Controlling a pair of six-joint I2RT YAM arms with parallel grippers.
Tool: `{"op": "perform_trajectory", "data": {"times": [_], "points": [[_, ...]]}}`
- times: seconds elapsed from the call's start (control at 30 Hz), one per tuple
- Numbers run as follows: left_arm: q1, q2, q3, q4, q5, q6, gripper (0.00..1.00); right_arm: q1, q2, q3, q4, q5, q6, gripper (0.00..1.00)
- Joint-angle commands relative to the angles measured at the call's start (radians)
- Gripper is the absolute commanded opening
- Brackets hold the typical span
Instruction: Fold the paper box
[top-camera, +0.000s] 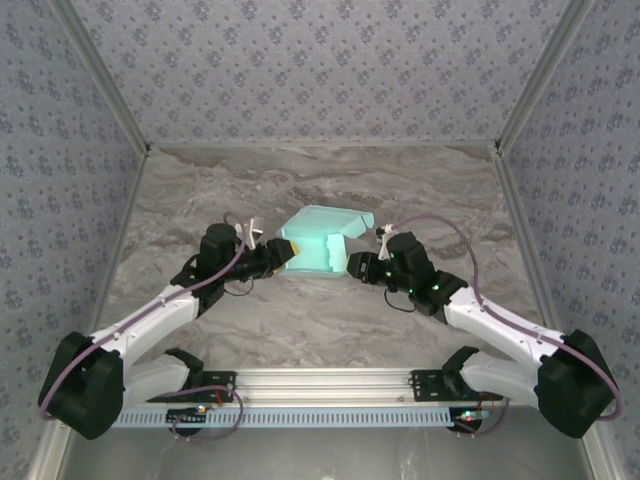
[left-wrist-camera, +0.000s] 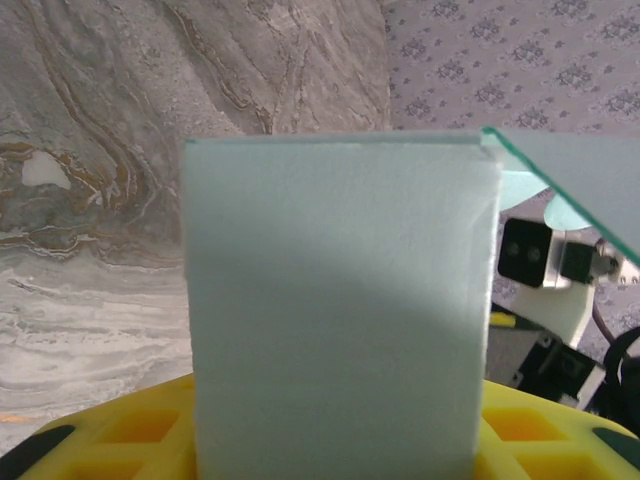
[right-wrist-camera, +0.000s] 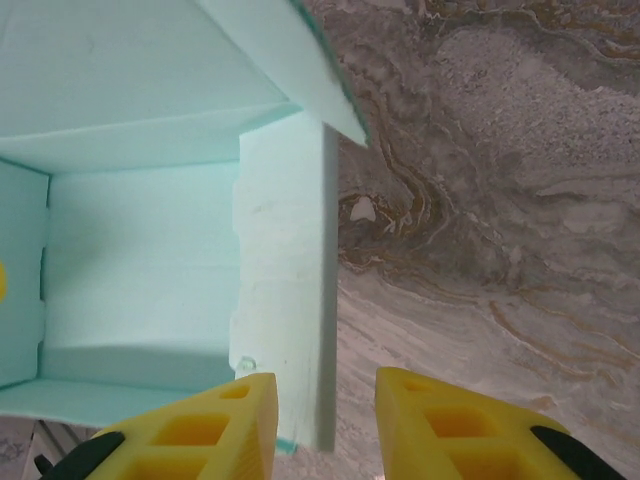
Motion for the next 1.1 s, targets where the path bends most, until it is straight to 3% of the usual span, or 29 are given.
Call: {"op": "perform_trajectory", "data": {"times": [0.0,0.17,0.37,0.53,0.73,0.9,1.07], "points": [[0.005,-0.011,0.008,0.05,0.043,-0.029,0.47,-0.023,0.056,0.07,0.055,-0.05,0.039,0.32],[0.005,-0.001,0.008,0.072,0.055,-0.041,0.47,-0.014,0.145,0.086,0.124,-0.083,0.062,0.29],[0.005,0.018,0.01,0.102,0.064,-0.061,0.47,0.028,0.205,0.174,-0.023,0.031,-0.044,0.28],[0.002,0.024,0.023,0.072,0.043,-0.042,0.47,0.112,0.278,0.28,-0.169,0.198,-0.119,0.2],[-0.001,0.011,0.024,0.061,0.027,-0.023,0.47,0.207,0.402,0.375,-0.273,0.466,-0.107,0.22],[-0.002,0.019,0.025,0.028,0.011,0.022,0.47,0.217,0.48,0.392,-0.229,0.465,-0.098,0.29],[0.002,0.034,0.003,0.018,-0.043,0.025,0.45,0.189,0.456,0.322,-0.118,0.372,-0.101,0.3]]}}
